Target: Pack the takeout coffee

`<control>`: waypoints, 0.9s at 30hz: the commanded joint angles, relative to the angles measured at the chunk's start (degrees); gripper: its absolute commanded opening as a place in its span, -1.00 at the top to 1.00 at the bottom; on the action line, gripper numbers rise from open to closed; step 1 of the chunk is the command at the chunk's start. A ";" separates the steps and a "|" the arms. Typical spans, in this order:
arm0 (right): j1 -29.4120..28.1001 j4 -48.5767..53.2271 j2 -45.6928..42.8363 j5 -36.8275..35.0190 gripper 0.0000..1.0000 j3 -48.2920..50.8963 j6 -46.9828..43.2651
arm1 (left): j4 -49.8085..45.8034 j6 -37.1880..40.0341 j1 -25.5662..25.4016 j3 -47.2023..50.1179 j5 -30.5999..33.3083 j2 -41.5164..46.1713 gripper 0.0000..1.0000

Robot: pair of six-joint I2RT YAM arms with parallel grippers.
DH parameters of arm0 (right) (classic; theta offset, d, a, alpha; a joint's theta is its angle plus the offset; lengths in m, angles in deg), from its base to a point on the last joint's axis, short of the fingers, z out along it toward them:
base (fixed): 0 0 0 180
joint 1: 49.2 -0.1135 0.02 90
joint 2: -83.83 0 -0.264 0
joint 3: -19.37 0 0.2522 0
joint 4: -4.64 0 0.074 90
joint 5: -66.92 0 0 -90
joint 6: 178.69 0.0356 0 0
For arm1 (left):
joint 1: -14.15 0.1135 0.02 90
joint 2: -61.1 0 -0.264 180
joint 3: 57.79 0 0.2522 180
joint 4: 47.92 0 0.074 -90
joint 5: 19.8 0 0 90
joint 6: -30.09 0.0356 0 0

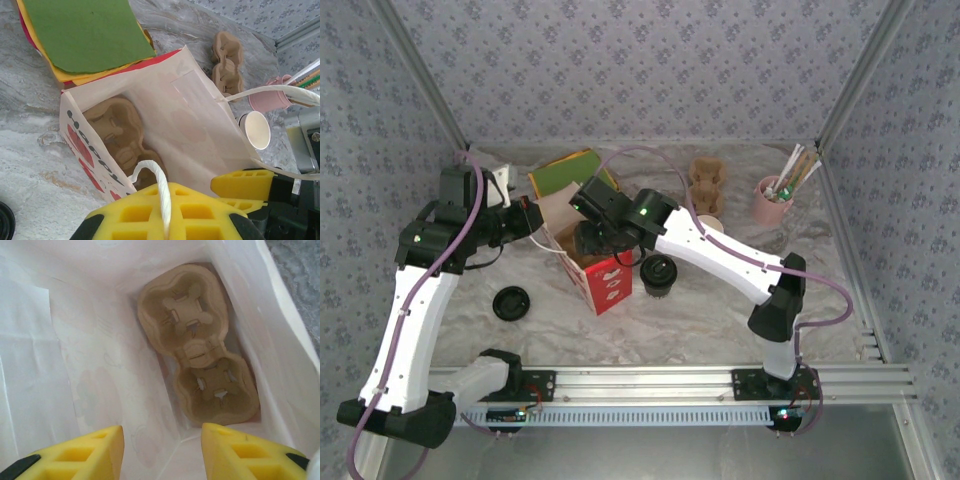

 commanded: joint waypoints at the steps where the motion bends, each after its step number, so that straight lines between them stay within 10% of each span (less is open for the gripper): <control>1: -0.19 -0.26 -3.15 -2.45 0.11 1.04 3.08 | 0.17 1.20 -0.52 0.42 0.33 0.32 0.99; 27: 1.44 -13.81 -6.77 5.18 0.17 10.82 11.57 | -4.90 2.27 -0.48 -4.24 4.61 2.65 0.99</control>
